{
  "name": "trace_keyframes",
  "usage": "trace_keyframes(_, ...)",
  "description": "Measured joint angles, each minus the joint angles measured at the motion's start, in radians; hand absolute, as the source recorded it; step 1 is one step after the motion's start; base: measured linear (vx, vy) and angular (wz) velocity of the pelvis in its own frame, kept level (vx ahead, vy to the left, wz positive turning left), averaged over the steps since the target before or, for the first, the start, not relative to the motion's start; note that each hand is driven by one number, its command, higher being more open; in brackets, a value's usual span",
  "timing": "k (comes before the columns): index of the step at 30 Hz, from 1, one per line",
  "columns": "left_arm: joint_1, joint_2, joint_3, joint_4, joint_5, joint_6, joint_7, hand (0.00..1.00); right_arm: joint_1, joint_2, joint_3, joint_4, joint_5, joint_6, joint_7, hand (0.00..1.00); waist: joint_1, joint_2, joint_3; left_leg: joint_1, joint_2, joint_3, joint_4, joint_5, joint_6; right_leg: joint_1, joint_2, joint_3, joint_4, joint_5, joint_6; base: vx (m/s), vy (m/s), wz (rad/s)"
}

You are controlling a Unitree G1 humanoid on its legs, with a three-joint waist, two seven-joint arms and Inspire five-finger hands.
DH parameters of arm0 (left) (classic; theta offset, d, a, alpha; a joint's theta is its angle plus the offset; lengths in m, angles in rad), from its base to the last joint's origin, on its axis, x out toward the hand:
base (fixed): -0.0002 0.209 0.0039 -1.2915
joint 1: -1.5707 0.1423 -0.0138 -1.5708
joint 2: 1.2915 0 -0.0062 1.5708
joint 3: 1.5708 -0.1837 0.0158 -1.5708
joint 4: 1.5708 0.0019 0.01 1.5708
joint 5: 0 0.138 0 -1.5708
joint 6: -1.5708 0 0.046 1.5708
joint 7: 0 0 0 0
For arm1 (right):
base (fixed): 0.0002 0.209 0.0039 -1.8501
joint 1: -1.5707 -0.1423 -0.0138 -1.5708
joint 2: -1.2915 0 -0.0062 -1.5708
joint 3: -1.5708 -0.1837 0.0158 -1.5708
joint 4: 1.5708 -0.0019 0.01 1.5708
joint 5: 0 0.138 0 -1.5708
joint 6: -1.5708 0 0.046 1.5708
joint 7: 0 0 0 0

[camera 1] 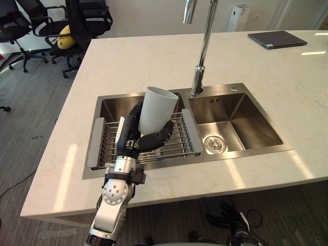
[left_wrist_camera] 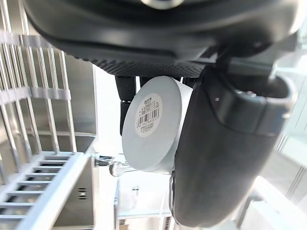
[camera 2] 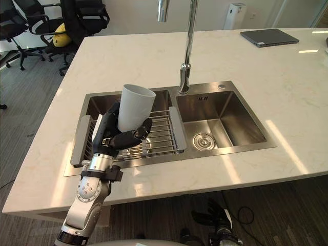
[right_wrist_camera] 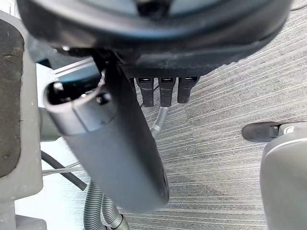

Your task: Walk over to the sink, pick up the cup, carry it to the dishwasher, place the cup inside the dishwasher, then close the dishwasher door

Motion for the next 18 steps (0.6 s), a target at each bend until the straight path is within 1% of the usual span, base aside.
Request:
trace_keyframes(7,0.031,-0.030,0.001,-0.015,-0.038,-0.007,0.028,0.30,0.000,0.005,0.001,0.000,0.036,-0.001,-0.014,0.90,0.002,0.002,-0.002,0.003,0.010,0.037,0.034,-0.032,0.000,-0.010,0.003,0.038,0.019,-0.007,0.002,-0.02,0.002,-0.15)
trace_keyframes(9,0.052,-0.031,-0.002,-0.044,-0.037,-0.012,0.028,0.30,0.002,0.004,0.002,0.000,0.036,-0.001,-0.018,0.90,0.003,0.002,-0.003,-0.012,0.012,0.057,0.057,-0.048,0.000,-0.026,0.005,0.058,0.021,-0.006,0.003,0.00,0.008,-0.33)
trace_keyframes(13,0.055,-0.028,-0.004,-0.080,-0.035,-0.021,0.028,0.30,-0.010,0.003,0.009,-0.001,0.036,-0.001,-0.026,0.90,0.004,0.000,-0.002,-0.063,0.013,0.099,0.111,-0.079,0.005,-0.078,0.006,0.102,0.031,0.004,0.010,0.01,0.033,-0.30)
trace_keyframes(15,0.048,-0.027,-0.004,-0.080,-0.036,-0.022,0.029,0.30,-0.021,0.004,0.012,-0.001,0.036,0.000,-0.032,0.90,0.005,-0.002,0.000,-0.083,0.017,0.106,0.144,-0.094,0.007,-0.101,0.007,0.116,0.055,0.004,0.010,0.01,0.046,-0.26)
trace_keyframes(16,0.042,-0.024,-0.004,-0.079,-0.037,-0.022,0.034,0.30,-0.030,0.004,0.014,-0.001,0.036,0.000,-0.035,0.90,0.005,-0.002,0.002,-0.096,0.026,0.108,0.179,-0.109,0.009,-0.122,0.007,0.125,0.092,0.003,0.011,-0.01,0.053,-0.26)
trace_keyframes(18,0.032,-0.022,-0.004,-0.077,-0.038,-0.022,0.040,0.30,-0.044,0.002,0.016,-0.002,0.035,0.000,-0.039,0.90,0.004,-0.003,0.011,-0.095,0.029,0.105,0.210,-0.119,0.012,-0.133,0.008,0.115,0.137,0.001,0.011,-0.04,0.042,-0.12)
